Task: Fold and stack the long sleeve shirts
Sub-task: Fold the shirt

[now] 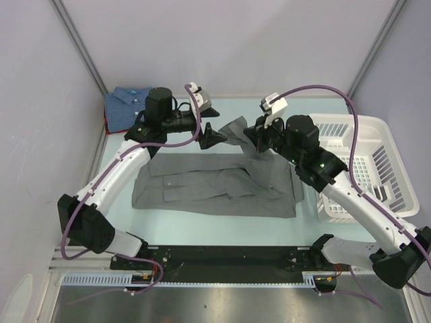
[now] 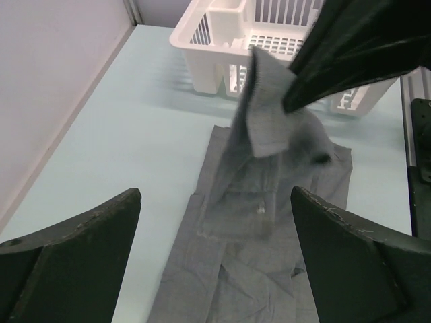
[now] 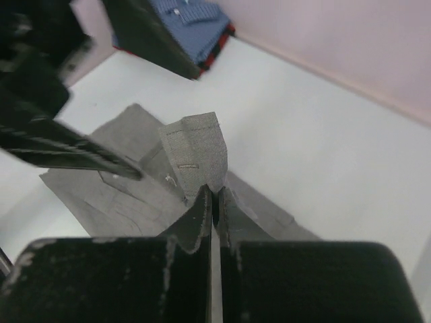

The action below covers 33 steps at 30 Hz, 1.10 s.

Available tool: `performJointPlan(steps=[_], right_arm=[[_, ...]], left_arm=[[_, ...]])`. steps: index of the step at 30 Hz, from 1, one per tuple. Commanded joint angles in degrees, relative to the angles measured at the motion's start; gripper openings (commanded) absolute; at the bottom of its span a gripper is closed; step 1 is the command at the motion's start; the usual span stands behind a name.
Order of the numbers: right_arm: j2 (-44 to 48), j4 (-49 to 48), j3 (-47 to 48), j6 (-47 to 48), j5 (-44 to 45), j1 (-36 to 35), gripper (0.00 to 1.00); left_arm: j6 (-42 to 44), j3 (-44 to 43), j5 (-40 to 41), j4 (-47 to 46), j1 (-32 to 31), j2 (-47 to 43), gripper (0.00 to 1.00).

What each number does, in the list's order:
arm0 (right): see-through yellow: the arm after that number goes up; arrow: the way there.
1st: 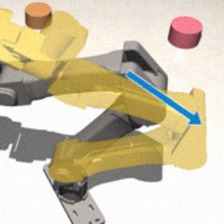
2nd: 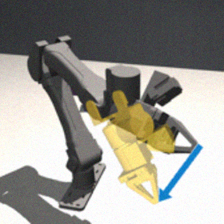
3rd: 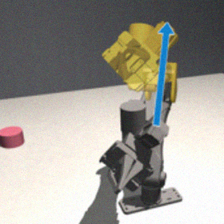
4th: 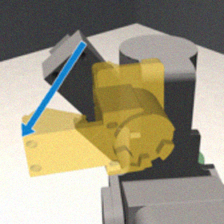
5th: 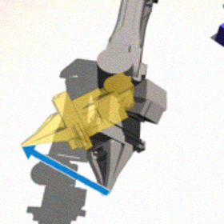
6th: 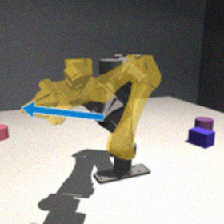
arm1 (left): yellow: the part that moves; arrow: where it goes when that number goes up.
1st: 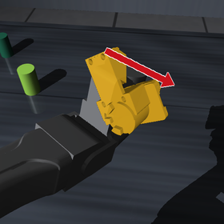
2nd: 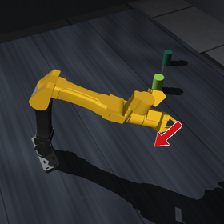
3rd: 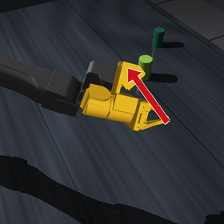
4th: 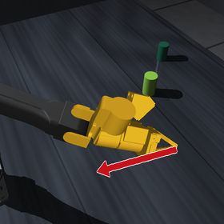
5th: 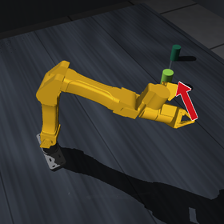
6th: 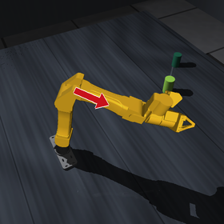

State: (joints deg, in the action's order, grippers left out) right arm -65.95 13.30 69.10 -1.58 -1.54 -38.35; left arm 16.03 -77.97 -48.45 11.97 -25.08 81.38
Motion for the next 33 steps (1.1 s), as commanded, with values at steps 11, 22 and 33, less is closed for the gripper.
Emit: performJointPlan(steps=[11,22,33], right_arm=[[6.1,-6.8,-2.83,7.29,2.26,-6.91,0.0],[13.04,15.52,-0.89,12.49,1.45,-3.25,1.0],[2.09,17.03,-6.96,8.97,-24.2,19.63,0.95]], left_arm=[[9.61,-4.64,-16.86,8.93,-3.92,-1.4,0.02],[42.4,6.85,-4.48,35.04,-11.2,-18.51,0.0],[46.46,21.28,10.56,35.06,-34.41,-22.5,0.01]])
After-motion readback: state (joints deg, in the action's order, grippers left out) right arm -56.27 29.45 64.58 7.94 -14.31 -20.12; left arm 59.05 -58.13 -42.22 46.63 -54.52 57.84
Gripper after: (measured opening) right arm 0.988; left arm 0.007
